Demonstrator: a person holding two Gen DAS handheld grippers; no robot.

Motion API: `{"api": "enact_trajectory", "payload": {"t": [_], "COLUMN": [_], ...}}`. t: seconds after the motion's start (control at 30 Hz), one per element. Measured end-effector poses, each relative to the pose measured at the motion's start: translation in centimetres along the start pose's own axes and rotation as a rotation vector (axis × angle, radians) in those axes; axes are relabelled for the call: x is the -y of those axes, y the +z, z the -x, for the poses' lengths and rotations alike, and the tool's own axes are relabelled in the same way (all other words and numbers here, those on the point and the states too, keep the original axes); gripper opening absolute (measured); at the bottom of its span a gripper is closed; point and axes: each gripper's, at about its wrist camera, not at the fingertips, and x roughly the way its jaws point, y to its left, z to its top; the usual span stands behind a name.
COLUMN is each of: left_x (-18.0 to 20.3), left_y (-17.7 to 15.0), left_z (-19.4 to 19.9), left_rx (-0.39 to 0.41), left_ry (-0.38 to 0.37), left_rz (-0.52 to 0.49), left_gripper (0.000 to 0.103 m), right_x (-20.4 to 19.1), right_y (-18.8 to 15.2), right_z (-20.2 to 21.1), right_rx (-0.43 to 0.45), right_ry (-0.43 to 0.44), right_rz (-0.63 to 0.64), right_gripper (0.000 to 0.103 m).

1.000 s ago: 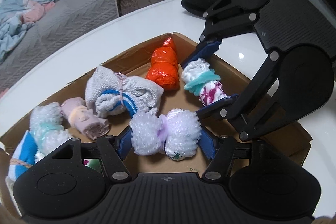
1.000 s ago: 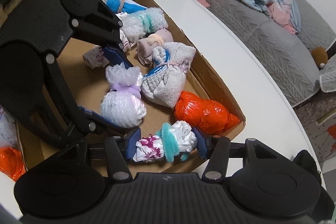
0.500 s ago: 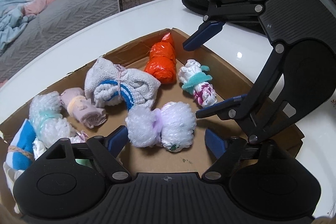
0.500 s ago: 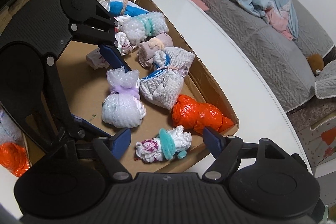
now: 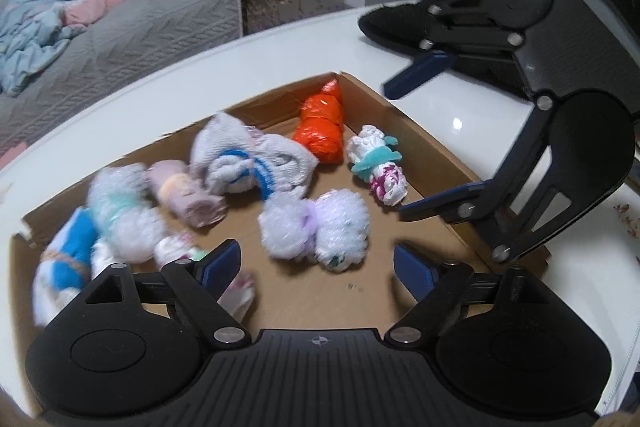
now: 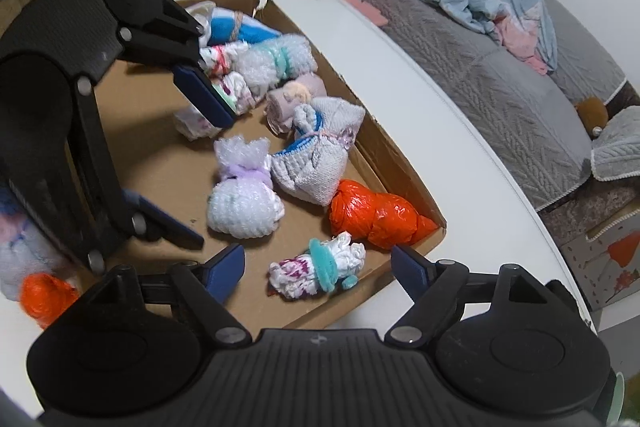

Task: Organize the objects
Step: 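Move both tools back to the pile of rolled items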

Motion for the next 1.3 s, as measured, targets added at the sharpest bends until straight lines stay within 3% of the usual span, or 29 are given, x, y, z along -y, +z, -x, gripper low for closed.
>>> {"api": "enact_trajectory", "payload": {"t": [0.27, 0.47, 0.67, 0.87, 0.97, 1.1, 1.2, 1.27, 1.3], "left_x": [-2.3, -3.6, -4.1, -3.9, -3.6, -3.6, -4.6, -5.6, -5.6], "left_y": [-4.1, -9.1, -14.5, -16.6, -16.4, -16.1, -16.4, -16.7, -16.8], "left_z": [6.8, 12.0, 13.3, 12.7, 12.3, 10.5, 9.3, 9.1, 9.0], "left_rx": [0.106, 0.191, 0.197, 0.214, 0.232, 0.19, 0.179, 0.168, 0.155], "left_ry": [0.074, 0.184, 0.288, 0.241, 0.241, 0.222, 0.158, 0.108, 0.087], "left_rz": [0.108, 0.205, 0.325, 0.435, 0.393, 0.268, 0.267, 0.319, 0.334], "left_gripper": [0.092, 0.098, 0.102, 0.102, 0.102, 0.102, 0.102, 0.093, 0.081], "right_x": [-2.4, -5.6, -8.9, -11.6, -12.3, -12.6, -12.8, -13.0, -13.1], "right_y": [-1.2, -2.0, -3.8, -5.9, -6.6, -7.3, -7.9, -8.1, -8.2], "right_z": [4.3, 7.3, 8.8, 7.9, 7.5, 8.0, 8.2, 8.1, 8.1], "right_rx": [0.122, 0.226, 0.324, 0.357, 0.353, 0.365, 0.367, 0.365, 0.365], "right_ry": [-0.007, -0.021, -0.023, 0.033, 0.048, 0.056, 0.057, 0.054, 0.051], "right_rz": [-0.084, -0.154, -0.304, -0.433, -0.455, -0.488, -0.51, -0.512, -0.514], "right_gripper": [0.085, 0.088, 0.091, 0.092, 0.092, 0.092, 0.092, 0.092, 0.092]}}
